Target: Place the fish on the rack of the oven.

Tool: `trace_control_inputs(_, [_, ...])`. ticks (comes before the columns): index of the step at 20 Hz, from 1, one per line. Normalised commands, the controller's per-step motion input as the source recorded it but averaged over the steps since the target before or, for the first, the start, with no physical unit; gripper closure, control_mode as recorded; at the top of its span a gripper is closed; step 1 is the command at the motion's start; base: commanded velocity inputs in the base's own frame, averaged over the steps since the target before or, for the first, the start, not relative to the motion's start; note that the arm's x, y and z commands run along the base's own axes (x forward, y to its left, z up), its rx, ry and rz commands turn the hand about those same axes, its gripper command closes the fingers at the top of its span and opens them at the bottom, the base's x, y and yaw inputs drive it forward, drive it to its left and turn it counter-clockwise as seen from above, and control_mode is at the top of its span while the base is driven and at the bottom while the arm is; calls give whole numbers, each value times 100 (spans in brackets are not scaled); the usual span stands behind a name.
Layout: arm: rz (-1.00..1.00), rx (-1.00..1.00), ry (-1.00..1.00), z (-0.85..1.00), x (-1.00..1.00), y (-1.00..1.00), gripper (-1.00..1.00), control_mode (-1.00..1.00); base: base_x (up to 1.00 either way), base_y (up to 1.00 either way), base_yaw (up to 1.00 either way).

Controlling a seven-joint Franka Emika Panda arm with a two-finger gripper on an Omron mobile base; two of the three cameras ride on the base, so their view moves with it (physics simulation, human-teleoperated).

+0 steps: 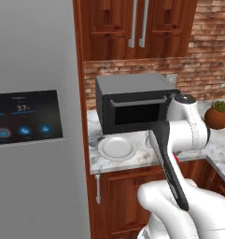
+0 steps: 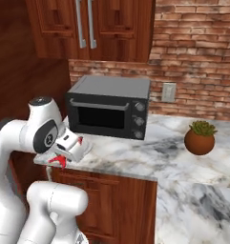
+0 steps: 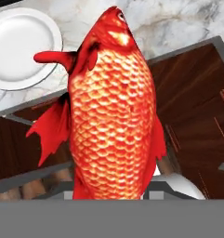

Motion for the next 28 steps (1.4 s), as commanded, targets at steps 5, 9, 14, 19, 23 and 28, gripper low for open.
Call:
trace_control_inputs(5, [0, 0, 0, 0, 0, 0, 100, 100, -93, 83, 19])
trace_control_inputs(9, [0, 0, 0, 0, 0, 0, 100, 100, -35, 100, 45])
trace_control_inputs(14, [0, 0, 0, 0, 0, 0, 100, 100, -33, 100, 41])
trace_control_inputs(19, [0, 0, 0, 0, 0, 0, 100, 100, 4, 100, 26])
trace_control_inputs(23, [0, 0, 0, 0, 0, 0, 100, 100, 17, 100, 5])
trace_control_inputs(28, [0, 0, 0, 0, 0, 0, 100, 100, 20, 62, 1])
